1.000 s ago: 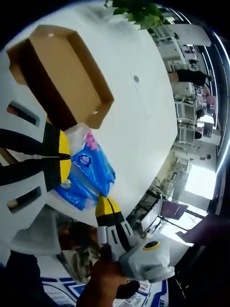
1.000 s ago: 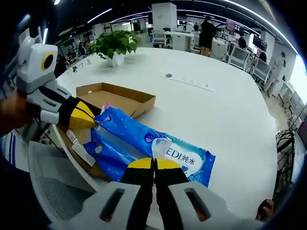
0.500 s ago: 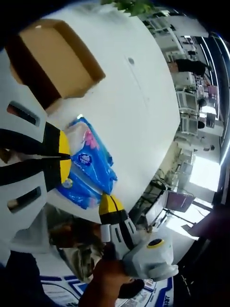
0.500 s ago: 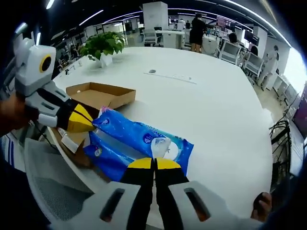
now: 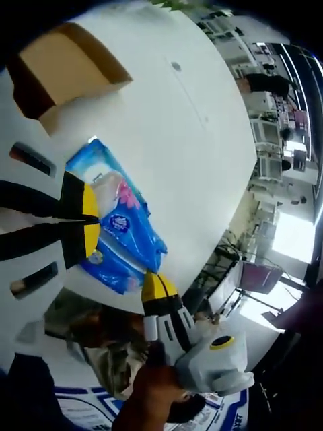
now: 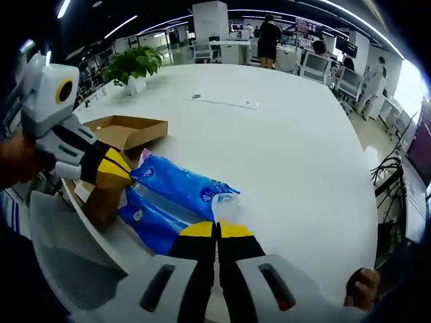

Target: Operate the shoe box by opening the lid, removing the specified soft item, and placing it in the target area until the item is outside and the box remains undamaged.

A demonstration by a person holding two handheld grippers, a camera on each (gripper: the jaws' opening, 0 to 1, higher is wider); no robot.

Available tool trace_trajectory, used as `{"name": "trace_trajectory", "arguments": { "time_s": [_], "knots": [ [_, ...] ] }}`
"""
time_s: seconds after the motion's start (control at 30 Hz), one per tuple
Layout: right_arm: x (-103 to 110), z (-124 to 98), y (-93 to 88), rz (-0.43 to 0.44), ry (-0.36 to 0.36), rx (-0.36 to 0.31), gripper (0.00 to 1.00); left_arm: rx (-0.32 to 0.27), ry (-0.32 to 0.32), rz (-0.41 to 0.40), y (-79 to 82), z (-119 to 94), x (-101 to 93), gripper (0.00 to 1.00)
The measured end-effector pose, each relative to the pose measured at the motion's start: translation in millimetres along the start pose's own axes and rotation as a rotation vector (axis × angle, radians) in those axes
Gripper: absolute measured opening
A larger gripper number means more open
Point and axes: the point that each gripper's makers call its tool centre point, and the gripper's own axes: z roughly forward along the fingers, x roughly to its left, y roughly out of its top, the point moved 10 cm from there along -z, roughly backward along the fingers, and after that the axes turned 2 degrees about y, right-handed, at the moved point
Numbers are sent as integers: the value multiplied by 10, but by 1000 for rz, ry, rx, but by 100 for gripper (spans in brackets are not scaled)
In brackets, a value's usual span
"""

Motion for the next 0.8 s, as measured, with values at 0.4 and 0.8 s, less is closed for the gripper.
{"name": "trace_trajectory", "arguments": {
  "time_s": [0.4,0.8],
  "knots": [
    [-489,-81,-89,26,-16,-7,0,26,-20,16,245,382,-212,0],
    [-906,-136,-200,80,-45,-21,0,57,-48,35,474,756,-406,0]
  ]
}}
